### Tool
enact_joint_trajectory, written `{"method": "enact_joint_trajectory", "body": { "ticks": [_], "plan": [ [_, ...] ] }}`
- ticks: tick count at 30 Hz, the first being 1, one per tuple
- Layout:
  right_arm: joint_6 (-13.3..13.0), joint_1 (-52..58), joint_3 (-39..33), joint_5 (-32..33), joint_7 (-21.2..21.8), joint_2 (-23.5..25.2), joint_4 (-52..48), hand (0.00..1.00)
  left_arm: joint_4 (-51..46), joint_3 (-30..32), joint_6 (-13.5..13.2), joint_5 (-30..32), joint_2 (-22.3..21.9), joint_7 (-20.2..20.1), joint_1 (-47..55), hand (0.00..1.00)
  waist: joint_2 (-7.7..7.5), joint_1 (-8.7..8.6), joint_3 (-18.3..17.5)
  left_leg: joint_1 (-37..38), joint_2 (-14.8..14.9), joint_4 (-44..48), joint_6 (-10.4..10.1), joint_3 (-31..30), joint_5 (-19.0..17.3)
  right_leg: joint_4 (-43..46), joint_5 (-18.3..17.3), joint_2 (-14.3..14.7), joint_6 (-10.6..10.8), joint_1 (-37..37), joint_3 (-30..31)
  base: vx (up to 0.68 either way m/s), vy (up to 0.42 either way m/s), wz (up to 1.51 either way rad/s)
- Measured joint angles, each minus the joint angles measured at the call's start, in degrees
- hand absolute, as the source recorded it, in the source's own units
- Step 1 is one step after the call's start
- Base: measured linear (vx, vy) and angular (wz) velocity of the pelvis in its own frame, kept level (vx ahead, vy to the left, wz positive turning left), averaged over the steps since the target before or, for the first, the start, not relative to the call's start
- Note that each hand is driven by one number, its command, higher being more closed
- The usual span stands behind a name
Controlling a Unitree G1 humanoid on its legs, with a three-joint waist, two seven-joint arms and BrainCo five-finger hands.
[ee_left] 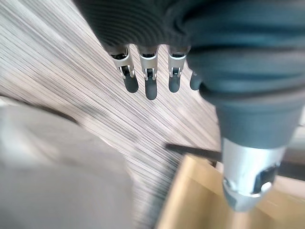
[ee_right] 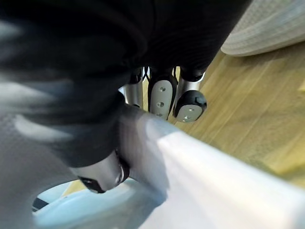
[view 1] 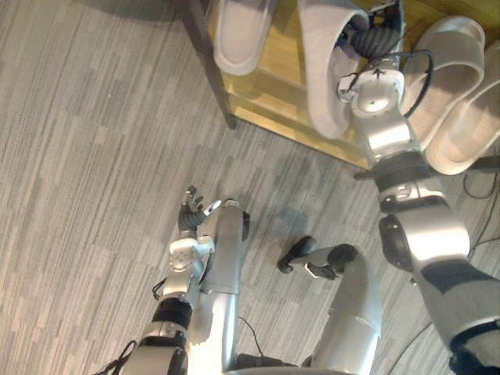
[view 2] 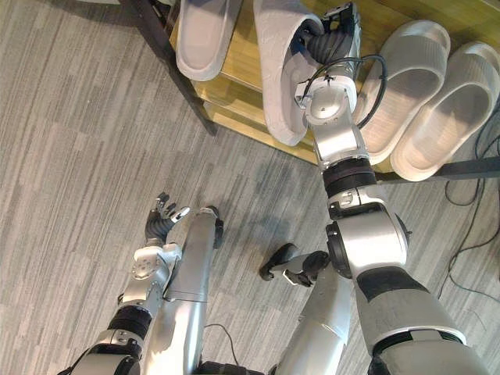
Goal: Organize the slippers on the shoe rack
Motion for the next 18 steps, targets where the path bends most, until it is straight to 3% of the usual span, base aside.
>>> {"method": "enact_joint_trajectory", "body": {
  "ticks": [3,18],
  "plan": [
    [0.4,-0.2,-1.3,-0.5,-1.0,-1.0,0.1,0.0,3.6,0.0,1.5,0.0,0.2,0.0,1.4,0.0,-0.01,0.49,0.0,-0.6,-0.9,-0.5,-0.1,-0.1,0.7,0.6,-0.4,-1.2,-0.1,-0.2,-0.6,-0.01,0.001,0.19],
    [0.4,-1.3,-4.4,2.0,-3.9,-2.0,0.5,0.0,4.1,-0.6,1.3,-0.1,0.5,0.0,1.7,0.0,-0.02,0.59,-0.1,-1.2,-0.9,-2.3,-0.4,0.7,2.4,0.7,-0.2,-1.8,-0.4,-1.8,-0.3,-0.02,0.008,0.02]
  ]
}}
